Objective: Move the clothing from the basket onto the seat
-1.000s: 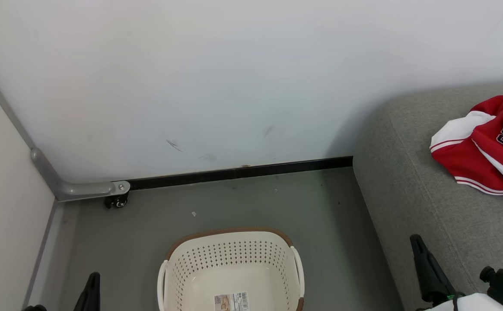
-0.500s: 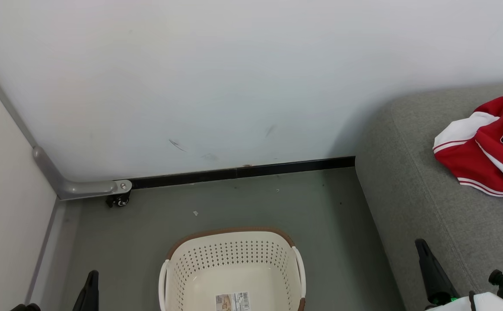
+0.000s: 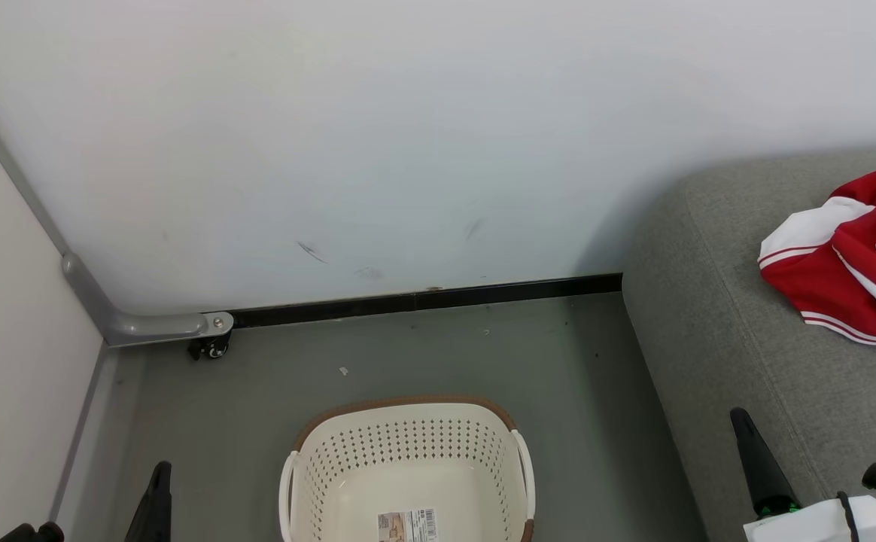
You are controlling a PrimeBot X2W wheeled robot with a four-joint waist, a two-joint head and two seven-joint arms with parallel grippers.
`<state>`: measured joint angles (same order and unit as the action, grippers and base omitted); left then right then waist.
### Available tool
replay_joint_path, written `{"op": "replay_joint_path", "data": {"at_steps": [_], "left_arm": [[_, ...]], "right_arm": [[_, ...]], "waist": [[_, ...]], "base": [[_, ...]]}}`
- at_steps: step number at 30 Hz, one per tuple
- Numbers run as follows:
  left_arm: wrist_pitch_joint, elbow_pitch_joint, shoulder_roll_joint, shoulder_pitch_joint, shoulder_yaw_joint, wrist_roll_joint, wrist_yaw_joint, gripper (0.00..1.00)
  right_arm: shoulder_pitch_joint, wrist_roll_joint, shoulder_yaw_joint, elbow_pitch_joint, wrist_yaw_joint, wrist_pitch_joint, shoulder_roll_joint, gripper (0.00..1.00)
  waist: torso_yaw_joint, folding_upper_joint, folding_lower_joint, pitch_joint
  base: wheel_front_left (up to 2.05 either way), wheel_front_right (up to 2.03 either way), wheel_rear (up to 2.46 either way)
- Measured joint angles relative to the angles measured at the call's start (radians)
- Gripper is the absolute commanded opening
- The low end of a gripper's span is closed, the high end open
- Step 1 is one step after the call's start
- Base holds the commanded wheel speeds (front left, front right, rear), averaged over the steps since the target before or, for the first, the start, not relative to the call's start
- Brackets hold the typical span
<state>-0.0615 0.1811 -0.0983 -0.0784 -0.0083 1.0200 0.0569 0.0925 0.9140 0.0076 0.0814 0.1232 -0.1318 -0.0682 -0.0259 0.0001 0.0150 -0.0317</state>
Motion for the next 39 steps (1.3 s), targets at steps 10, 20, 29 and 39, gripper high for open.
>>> {"op": "replay_joint_path", "data": {"at_steps": [10,20,29,39], "left_arm": [[0.026,0.016,0.007,0.022,0.014,0.090,0.009,0.00],[0.054,0.032,0.020,0.048,0.030,0.190,0.021,0.00],[0.079,0.047,0.030,0.068,0.041,0.271,0.030,0.00],[0.111,0.063,0.038,0.092,0.058,0.379,0.043,0.00]], "right_arm": [[-0.025,0.131,0.000,0.031,0.000,0.019,-0.010,0.00],[-0.041,0.263,0.000,0.061,0.000,0.040,-0.023,0.00],[-0.077,0.379,0.000,0.086,0.000,0.061,-0.029,0.00],[-0.092,0.522,0.000,0.115,0.000,0.081,-0.038,0.00]], "waist": [[0.004,0.0000,-0.0072,0.008],[0.009,-0.0001,-0.0123,0.017],[0.012,0.0000,-0.0137,0.023],[0.017,0.0000,-0.0142,0.028]], "base": [[0.00,0.00,0.00],[0.00,0.00,0.00],[0.00,0.00,0.00],[0.00,0.00,0.00]]}}
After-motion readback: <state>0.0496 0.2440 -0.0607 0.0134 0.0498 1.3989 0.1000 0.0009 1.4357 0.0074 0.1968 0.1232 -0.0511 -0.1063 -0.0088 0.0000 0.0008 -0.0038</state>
